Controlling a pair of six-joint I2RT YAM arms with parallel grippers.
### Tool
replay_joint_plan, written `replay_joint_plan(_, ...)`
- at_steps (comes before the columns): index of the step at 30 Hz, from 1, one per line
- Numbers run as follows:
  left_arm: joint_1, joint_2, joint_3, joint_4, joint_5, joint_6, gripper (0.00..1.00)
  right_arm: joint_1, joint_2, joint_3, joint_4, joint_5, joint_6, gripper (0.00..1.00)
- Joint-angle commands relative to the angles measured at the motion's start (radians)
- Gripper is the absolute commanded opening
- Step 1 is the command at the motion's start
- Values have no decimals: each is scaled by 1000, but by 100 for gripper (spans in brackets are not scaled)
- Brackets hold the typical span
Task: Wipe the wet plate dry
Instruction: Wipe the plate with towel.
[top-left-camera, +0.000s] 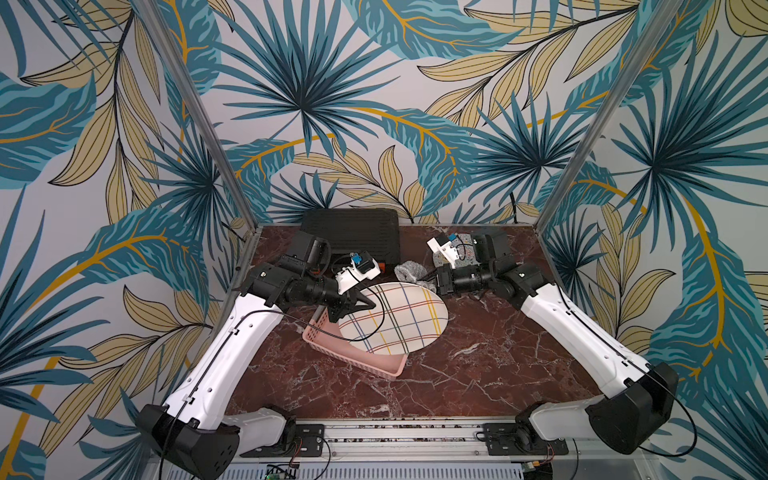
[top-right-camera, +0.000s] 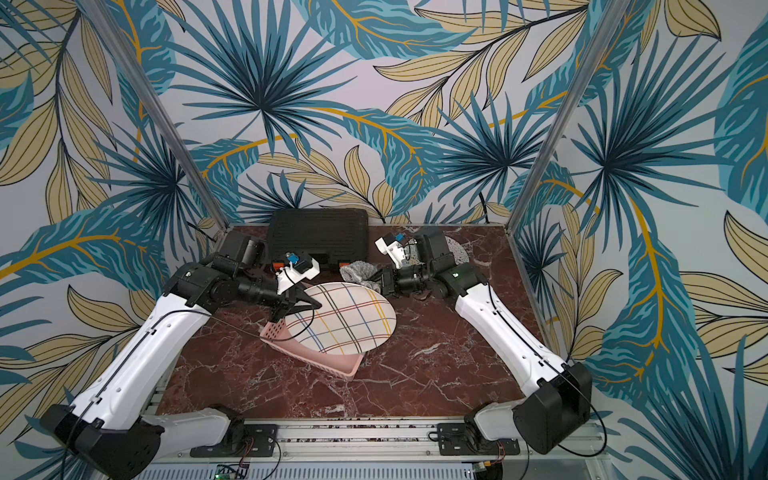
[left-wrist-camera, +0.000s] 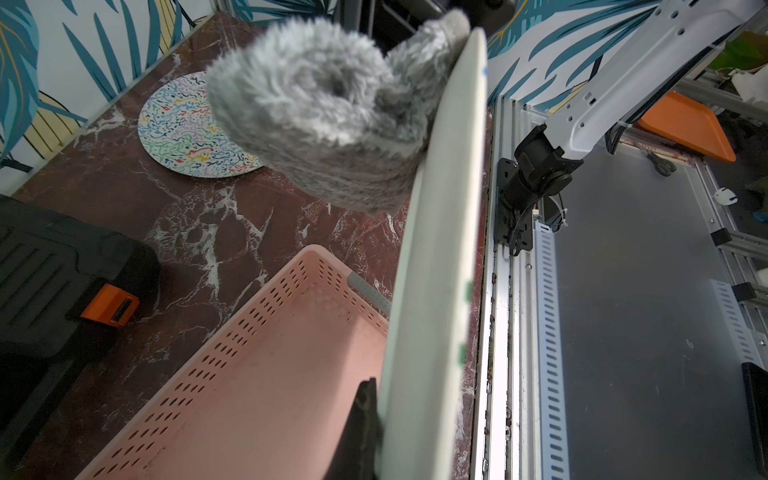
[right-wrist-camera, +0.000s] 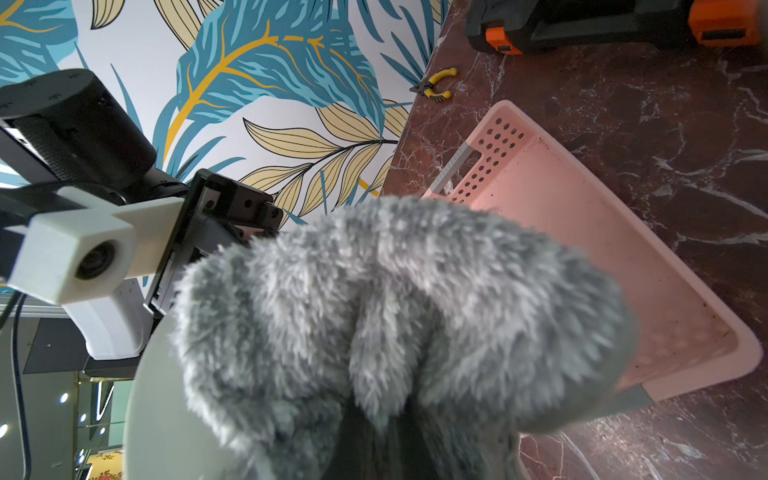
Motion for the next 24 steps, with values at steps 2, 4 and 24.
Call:
replay_joint_plan(2,101,-4,30,271,-47,-166,0,25,-56,-51,-79,-106,0,0)
replay_joint_plan(4,120,-3,29,286,-40,-178,0,20,-63,-59,-73,-107,2,0)
replay_joint_plan(24,233,8,-5,487,83,-464,0,-13,-123,-156,-9,-100,28,0)
